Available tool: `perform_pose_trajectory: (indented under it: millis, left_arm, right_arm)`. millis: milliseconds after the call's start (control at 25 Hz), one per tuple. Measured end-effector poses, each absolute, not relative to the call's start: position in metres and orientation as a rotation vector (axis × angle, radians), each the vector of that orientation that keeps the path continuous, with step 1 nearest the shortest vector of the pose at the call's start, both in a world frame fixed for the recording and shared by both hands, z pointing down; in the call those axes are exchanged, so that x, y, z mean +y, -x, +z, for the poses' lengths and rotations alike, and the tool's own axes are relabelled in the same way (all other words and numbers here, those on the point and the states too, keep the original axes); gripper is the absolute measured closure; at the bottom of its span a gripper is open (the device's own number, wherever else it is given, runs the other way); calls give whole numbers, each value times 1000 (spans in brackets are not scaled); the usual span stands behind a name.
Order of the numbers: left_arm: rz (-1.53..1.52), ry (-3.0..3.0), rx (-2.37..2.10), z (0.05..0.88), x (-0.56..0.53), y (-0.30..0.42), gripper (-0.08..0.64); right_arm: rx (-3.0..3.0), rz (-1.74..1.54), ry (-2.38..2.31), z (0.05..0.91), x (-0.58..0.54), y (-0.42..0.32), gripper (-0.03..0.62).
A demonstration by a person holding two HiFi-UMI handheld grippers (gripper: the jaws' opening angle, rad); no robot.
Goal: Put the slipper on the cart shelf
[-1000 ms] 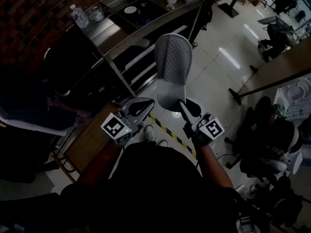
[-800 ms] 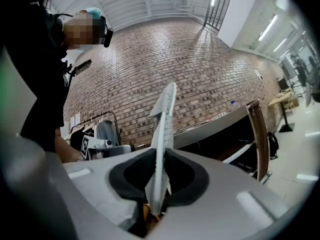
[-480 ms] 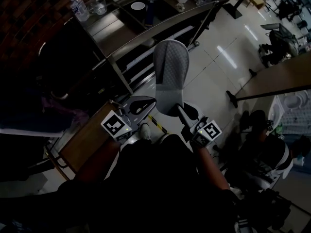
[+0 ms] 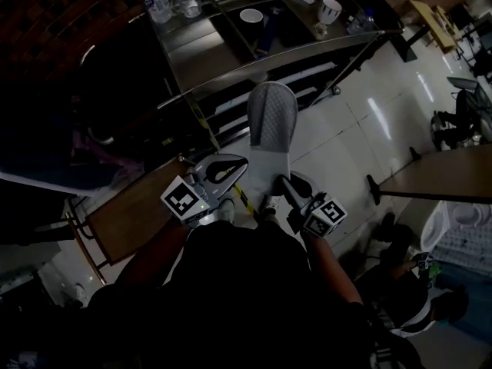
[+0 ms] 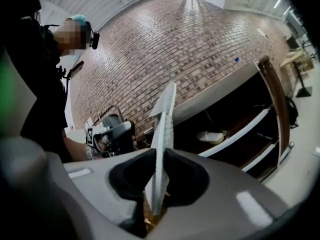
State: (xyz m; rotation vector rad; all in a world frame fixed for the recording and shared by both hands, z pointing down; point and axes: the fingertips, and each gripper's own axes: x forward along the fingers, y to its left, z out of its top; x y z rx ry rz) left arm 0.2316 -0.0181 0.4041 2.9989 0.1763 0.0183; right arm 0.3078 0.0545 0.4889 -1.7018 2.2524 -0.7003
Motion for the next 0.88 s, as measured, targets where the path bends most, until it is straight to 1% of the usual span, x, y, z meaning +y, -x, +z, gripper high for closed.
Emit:
perform_pose_trajectory:
  millis: [440, 600, 720, 880]
  left_arm:
    - [114, -2996, -226, 407, -30, -308, 557]
    - [145, -3012, -320, 408, -23, -323, 557]
    - [229, -3005, -375, 418, -19, -327, 557]
    - [262, -3022, -412, 429, -20, -334, 557]
  right_arm:
    - [2479, -979, 1318, 540, 31, -368, 532]
    - [2511, -1089, 1193, 556, 25, -373, 532]
    - [2546, -1114, 1135, 566, 16, -371, 532]
    - [2569, -1164, 1083, 577, 6, -362, 532]
